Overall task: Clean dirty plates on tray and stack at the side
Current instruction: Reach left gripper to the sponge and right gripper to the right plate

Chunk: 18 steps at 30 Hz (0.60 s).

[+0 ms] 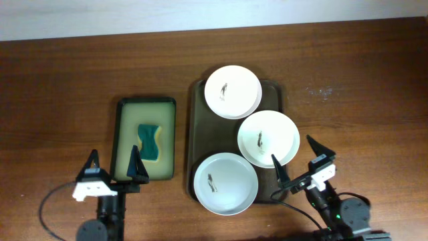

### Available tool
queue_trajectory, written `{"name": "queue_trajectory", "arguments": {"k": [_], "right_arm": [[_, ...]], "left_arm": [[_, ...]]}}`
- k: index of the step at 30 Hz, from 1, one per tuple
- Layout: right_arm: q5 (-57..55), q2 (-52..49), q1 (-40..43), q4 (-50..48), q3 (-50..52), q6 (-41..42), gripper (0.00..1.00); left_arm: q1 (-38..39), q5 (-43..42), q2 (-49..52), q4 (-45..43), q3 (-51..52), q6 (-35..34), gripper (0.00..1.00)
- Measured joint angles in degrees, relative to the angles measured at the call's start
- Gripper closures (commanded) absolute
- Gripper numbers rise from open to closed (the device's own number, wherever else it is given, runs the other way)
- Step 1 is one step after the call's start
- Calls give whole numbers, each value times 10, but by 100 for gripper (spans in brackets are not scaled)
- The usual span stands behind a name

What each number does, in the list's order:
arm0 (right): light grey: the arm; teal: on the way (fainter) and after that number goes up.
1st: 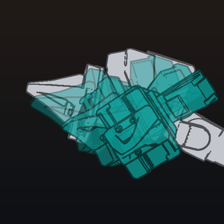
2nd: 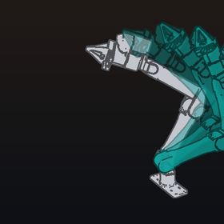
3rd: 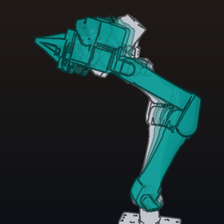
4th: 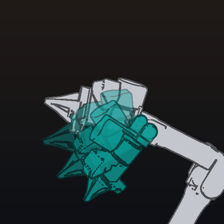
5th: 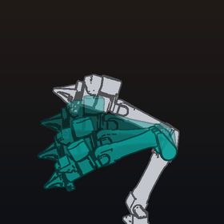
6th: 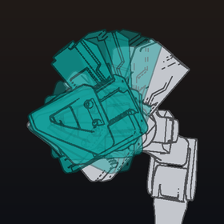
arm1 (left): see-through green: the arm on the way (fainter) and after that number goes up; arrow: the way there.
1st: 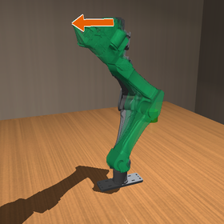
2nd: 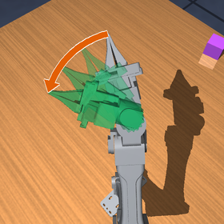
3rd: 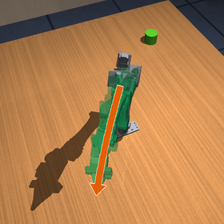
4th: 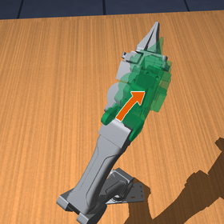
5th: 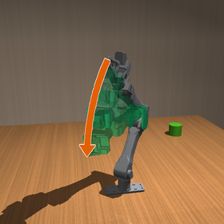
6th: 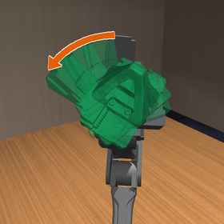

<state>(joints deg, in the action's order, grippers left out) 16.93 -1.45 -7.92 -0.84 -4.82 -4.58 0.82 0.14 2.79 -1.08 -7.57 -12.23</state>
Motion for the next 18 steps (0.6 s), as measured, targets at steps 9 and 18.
{"name": "queue_trajectory", "arguments": {"k": [9, 18], "right_arm": [[46, -430, 0, 386, -464, 57, 2], [150, -606, 0, 424, -469, 64, 0]], "left_arm": [[0, -59, 566, 550, -602, 73, 0], [46, -59, 1025, 512, -614, 49, 71]]}}
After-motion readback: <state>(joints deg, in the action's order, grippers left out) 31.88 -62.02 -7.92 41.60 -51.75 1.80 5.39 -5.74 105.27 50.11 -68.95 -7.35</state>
